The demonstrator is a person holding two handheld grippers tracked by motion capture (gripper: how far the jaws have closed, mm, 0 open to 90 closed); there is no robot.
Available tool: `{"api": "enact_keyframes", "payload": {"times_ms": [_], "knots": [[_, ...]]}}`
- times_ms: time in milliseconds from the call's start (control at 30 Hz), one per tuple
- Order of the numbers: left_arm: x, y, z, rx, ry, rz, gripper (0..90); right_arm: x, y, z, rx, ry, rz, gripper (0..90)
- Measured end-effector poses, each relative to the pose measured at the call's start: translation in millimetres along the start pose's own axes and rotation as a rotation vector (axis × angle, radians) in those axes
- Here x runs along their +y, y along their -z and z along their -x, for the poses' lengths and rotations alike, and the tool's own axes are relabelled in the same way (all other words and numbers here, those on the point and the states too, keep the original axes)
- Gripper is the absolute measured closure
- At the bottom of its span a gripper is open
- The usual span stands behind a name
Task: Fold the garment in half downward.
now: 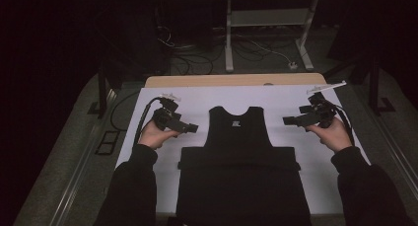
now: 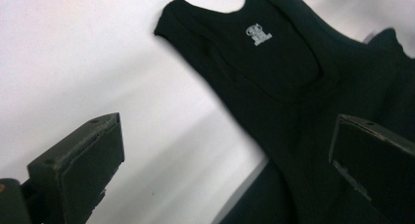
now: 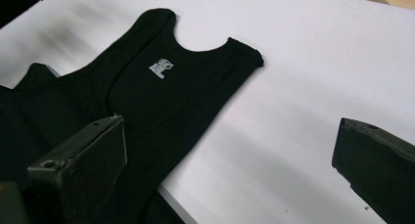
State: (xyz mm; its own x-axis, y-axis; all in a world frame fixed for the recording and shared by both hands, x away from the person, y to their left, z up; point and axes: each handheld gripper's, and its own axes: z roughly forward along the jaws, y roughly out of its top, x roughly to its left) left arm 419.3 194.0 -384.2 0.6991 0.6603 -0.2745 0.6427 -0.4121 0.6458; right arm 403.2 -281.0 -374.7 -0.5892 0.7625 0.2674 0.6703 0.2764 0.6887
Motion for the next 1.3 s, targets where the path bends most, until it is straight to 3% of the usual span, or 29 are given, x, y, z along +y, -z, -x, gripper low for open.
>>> {"api": "enact_keyframes", "payload": {"times_ms": [367, 1300], "knots": [[4.5, -15.1, -9.8, 0.009, 0.025, 0.001, 0.0, 2.7, -12.9, 7.6, 0.002, -0.017, -0.017, 0.0], [6.0, -54.5, -12.5, -0.024, 0.058, 0.002, 0.0, 7.1, -51.6, 12.4, 0.018, -0.034, -0.057, 0.0]]}}
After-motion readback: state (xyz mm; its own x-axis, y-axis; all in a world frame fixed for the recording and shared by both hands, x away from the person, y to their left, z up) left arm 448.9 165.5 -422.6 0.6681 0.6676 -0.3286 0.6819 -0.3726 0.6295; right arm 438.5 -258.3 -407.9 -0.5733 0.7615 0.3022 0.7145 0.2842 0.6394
